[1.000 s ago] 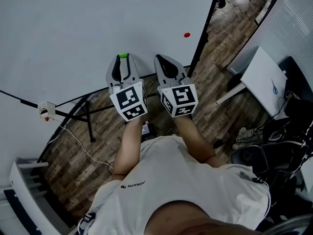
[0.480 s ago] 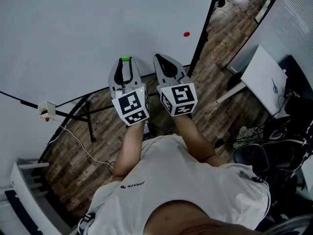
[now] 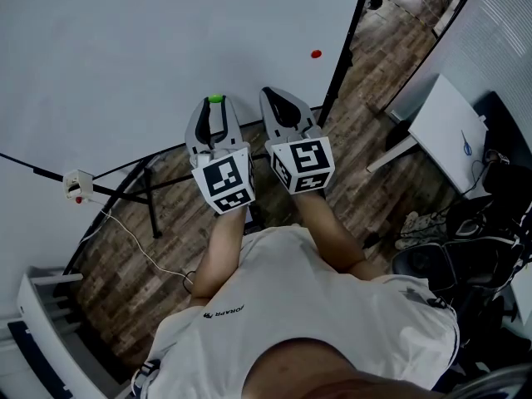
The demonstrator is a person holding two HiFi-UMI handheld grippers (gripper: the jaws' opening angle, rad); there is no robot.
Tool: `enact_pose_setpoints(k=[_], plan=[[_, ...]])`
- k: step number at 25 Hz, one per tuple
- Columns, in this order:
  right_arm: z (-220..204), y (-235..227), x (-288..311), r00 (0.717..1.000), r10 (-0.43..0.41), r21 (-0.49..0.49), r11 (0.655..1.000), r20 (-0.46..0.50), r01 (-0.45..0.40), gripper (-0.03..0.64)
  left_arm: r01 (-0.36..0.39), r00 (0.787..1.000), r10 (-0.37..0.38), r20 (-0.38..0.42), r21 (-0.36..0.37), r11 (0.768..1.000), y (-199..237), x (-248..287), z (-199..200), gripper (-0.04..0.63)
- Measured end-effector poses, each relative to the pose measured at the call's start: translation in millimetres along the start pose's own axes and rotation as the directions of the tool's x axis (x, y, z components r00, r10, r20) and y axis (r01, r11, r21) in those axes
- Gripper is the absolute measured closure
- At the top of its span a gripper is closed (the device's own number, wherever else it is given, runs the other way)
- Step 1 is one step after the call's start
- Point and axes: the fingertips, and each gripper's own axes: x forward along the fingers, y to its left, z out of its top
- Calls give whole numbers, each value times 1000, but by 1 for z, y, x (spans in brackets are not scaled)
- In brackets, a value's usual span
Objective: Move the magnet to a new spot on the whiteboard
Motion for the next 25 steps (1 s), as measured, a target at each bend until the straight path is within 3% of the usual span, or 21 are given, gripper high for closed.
enact_pose_setpoints(k=[25], plan=[[-3, -8, 3, 1000, -4, 5, 1000, -13, 4, 603, 3, 1000, -3, 14, -5, 1000, -12, -3, 2, 477]])
